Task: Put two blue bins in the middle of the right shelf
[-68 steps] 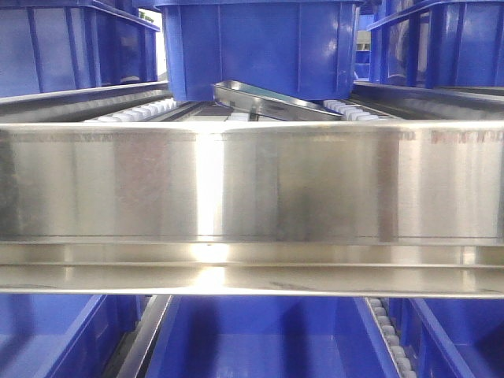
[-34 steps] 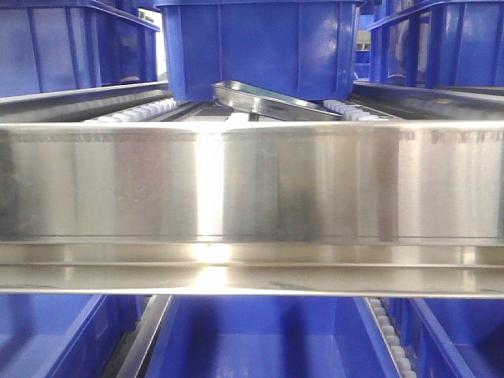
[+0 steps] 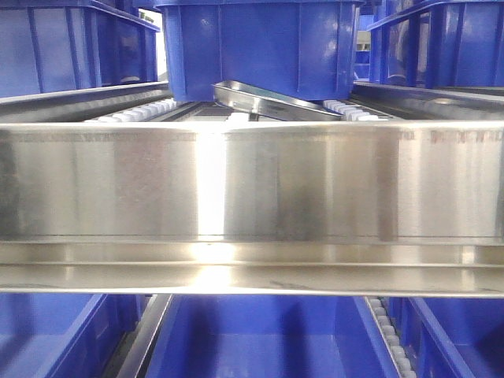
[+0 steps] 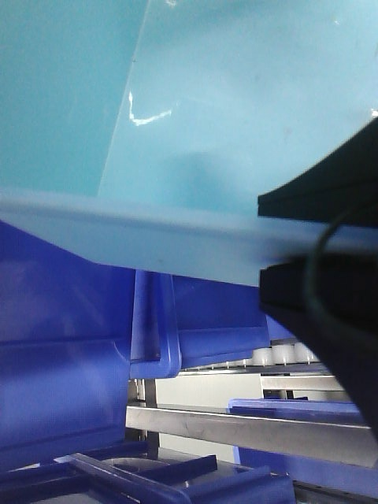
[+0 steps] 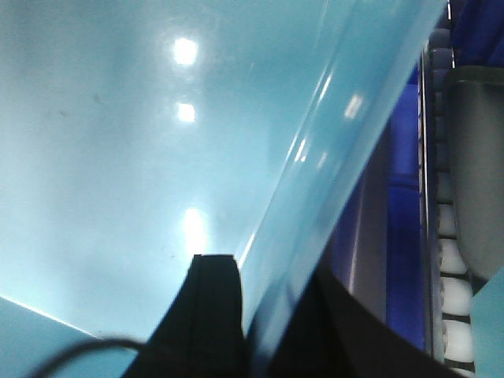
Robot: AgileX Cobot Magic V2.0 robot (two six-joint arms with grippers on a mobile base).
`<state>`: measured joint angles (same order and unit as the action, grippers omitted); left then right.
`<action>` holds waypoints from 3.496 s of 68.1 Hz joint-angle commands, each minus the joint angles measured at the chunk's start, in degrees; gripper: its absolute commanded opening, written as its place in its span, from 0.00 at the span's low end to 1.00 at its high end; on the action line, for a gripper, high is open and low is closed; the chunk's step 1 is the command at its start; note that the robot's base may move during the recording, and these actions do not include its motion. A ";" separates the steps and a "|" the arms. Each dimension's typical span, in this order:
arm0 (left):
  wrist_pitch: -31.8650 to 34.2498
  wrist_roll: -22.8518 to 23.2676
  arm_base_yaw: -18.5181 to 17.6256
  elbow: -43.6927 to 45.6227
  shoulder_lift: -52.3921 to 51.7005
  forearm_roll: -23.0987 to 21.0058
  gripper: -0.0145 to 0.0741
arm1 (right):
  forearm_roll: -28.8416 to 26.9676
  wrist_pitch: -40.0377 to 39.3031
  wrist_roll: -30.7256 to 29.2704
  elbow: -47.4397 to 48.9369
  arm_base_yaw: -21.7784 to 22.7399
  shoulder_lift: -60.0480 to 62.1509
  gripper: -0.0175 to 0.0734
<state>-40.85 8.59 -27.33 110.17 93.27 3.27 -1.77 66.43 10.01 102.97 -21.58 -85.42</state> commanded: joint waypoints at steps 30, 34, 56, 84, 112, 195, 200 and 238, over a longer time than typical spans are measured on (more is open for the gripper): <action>4.78 1.02 -0.42 0.75 -1.00 -4.00 0.04 | -1.41 -7.81 -1.91 0.47 -0.30 0.70 0.03; 4.78 1.02 -0.42 0.75 -1.00 -4.00 0.04 | -1.41 -9.35 -1.91 0.47 -0.30 0.70 0.03; 4.78 1.02 -0.42 0.75 -1.00 -4.00 0.04 | -1.41 -18.60 -1.91 0.47 -0.30 0.70 0.03; 4.78 1.02 -0.42 0.75 -1.00 -4.00 0.04 | -1.41 -25.51 -1.91 0.47 -0.30 0.70 0.03; 4.78 1.02 -0.42 0.75 -1.00 -4.00 0.04 | -1.41 -25.72 -1.91 0.47 -0.30 0.70 0.03; 4.78 1.02 -0.42 0.75 -1.00 -4.00 0.04 | -1.41 -25.85 -1.91 0.47 -0.30 0.70 0.03; 4.78 1.02 -0.42 0.75 -1.00 -4.00 0.04 | -1.41 -25.85 -1.91 0.47 -0.30 0.70 0.03; 4.78 1.02 -0.42 0.75 -1.00 -4.00 0.04 | -1.41 -25.85 -1.91 0.47 -0.30 0.70 0.03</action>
<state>-38.75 8.90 -26.69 110.17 93.05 4.73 0.97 46.68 9.30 102.87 -21.04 -85.42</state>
